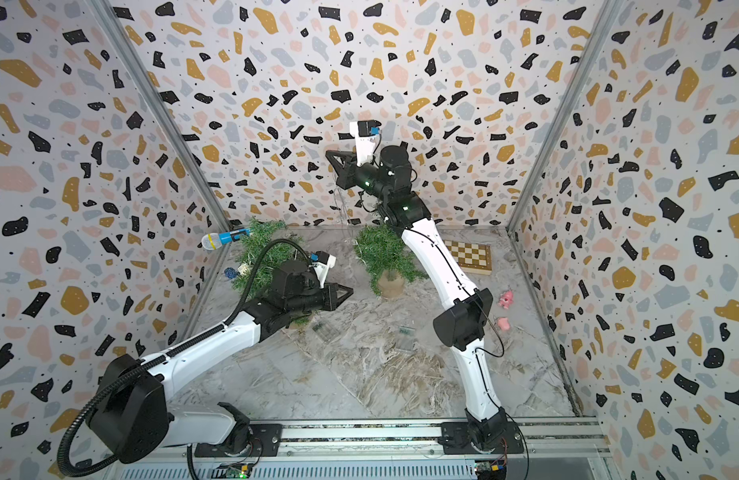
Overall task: Wrap string light around the christmas tree
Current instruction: Wrap the light string around the Christmas tree.
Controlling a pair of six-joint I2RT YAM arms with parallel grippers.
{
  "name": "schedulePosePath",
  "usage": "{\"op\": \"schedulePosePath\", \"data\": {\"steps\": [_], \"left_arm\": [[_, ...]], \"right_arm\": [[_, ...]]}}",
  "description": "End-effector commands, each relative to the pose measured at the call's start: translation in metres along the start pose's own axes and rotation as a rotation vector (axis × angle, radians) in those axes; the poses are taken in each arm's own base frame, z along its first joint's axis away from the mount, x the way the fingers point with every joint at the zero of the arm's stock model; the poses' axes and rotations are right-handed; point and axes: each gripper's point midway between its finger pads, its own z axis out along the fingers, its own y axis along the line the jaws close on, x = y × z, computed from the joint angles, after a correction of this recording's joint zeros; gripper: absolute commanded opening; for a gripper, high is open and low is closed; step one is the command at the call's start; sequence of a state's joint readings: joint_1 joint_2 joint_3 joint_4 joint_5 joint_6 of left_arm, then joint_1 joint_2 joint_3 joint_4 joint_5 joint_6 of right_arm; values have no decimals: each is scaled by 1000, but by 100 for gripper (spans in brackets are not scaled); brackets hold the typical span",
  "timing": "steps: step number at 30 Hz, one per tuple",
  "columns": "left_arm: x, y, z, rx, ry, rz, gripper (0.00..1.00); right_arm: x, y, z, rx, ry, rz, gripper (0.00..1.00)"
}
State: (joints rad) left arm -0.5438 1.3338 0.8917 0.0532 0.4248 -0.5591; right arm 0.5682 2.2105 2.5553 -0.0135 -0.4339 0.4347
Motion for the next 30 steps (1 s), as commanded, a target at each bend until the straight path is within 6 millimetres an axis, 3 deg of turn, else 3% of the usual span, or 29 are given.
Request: {"op": "schedulePosePath", "data": {"steps": [1, 3, 5, 9, 12, 16, 19, 23, 27, 30], "left_arm": [[-55, -36, -25, 45, -160, 118, 28], [-80, -44, -29, 16, -201, 182, 51], [-101, -46, -28, -24, -233, 228, 60], [-139, -35, -21, -93, -285, 251, 66], [-155, -27, -24, -120, -308, 241, 65], [-152, -25, -31, -132, -275, 241, 62], [-130, -26, -41, -119, -227, 219, 62], [-101, -12, -48, -143, -207, 147, 70], [-99, -9, -46, -151, -198, 128, 77], [-115, -6, -40, -165, -231, 157, 79]], "right_arm": [[-25, 22, -12, -38, -35, -40, 0], [-14, 27, -9, -42, -11, -35, 0], [-8, 34, -6, -45, -1, -39, 0], [-2, 46, -2, -64, 6, -24, 0], [3, 53, 1, -79, 13, -10, 0], [4, 64, 4, -104, 11, -4, 0], [4, 66, 5, -108, 9, -4, 0], [4, 69, 4, -112, 15, -1, 0], [3, 69, 4, -111, 14, 4, 0], [5, 72, 3, -116, 25, 7, 0]]}}
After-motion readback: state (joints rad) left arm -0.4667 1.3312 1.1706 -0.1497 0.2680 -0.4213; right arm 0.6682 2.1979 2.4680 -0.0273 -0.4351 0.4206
